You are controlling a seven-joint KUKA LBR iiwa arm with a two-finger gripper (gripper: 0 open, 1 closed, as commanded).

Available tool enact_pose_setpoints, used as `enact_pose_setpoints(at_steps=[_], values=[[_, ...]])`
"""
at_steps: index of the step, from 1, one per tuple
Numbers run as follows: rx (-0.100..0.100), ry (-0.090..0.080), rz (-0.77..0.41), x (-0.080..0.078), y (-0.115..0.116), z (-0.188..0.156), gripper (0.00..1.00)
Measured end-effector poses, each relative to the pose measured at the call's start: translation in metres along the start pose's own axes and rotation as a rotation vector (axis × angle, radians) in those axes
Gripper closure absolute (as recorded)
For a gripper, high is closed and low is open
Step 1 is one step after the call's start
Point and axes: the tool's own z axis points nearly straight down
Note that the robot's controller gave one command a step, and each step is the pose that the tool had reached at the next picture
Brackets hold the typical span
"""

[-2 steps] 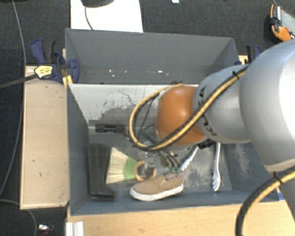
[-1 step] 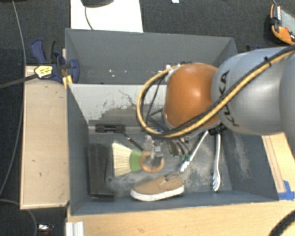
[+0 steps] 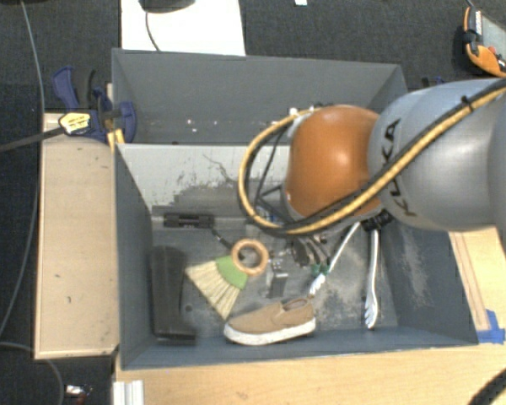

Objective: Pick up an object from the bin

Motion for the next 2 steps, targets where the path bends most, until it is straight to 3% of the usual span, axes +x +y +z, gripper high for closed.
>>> enact_pose_setpoints(at_steps=[1, 2], values=[[0.0, 0.002, 0.003, 0.001, -0.001, 0.011, 0.0], [-0.001, -0.003, -0.23, -0.008, -0.023, 0.013, 0.0]])
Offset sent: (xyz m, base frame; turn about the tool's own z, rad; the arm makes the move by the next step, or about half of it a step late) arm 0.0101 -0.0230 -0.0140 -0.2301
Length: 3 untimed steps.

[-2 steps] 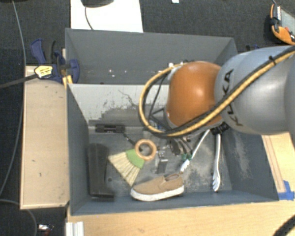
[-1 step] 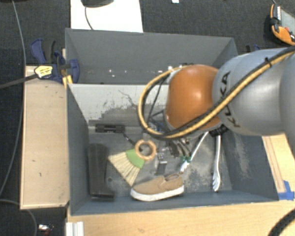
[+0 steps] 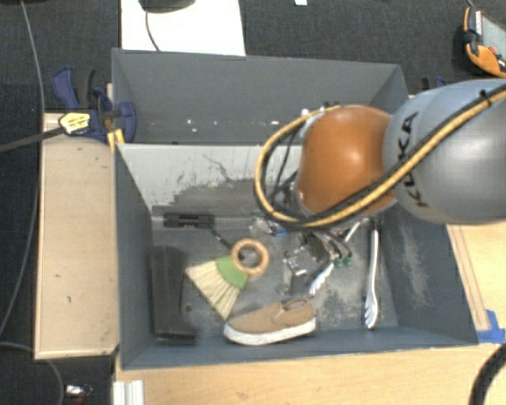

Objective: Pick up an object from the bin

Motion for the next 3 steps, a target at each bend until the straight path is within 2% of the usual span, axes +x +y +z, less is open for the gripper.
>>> enact_pose_setpoints(at_steps=[1, 2, 3], values=[[-0.001, -0.003, 0.24, 0.0236, 0.0231, 0.0824, 0.0], [0.003, -0.017, -0.053, 0.0149, 0.0186, 0.0865, 1.0], [0.003, -0.017, -0.052, 0.015, 0.0186, 0.0866, 1.0]])
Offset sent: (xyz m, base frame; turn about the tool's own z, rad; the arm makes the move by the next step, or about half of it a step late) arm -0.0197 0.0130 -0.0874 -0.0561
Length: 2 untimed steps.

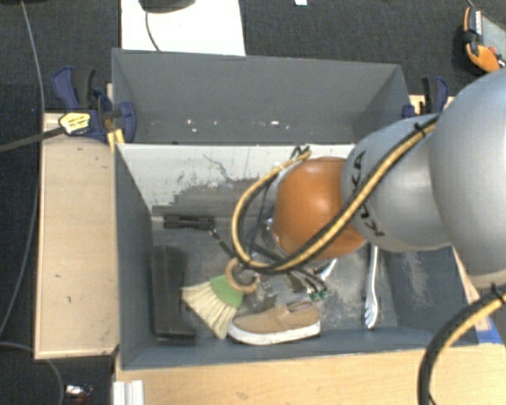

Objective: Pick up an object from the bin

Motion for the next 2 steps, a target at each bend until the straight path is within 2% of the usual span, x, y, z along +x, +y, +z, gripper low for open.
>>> enact_pose_setpoints(at_steps=[1, 2], values=[[-0.002, 0.011, 0.003, 0.002, -0.001, -0.02, 1.0], [0.003, 0.002, -0.181, 0.0, 0.056, -0.053, 1.0]])
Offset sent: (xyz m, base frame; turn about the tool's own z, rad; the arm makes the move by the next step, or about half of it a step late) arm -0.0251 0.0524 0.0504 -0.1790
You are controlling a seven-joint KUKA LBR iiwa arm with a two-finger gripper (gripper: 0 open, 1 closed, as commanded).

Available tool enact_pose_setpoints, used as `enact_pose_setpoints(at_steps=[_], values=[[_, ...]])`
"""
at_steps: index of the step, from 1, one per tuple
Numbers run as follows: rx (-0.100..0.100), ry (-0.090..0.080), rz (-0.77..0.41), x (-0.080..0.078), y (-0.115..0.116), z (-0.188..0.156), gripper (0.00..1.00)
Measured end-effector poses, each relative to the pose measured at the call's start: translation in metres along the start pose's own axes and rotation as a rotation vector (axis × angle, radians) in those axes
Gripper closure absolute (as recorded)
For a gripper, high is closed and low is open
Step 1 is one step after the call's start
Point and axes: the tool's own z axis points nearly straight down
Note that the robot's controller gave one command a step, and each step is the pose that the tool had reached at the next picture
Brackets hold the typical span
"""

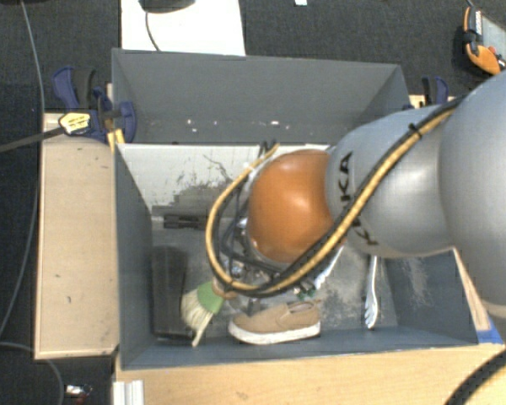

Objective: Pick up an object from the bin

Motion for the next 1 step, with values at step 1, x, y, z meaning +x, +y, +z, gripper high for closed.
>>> enact_pose_setpoints(at_steps=[1], values=[[-0.004, 0.008, 0.033, 0.0015, -0.0073, -0.0116, 1.0]])
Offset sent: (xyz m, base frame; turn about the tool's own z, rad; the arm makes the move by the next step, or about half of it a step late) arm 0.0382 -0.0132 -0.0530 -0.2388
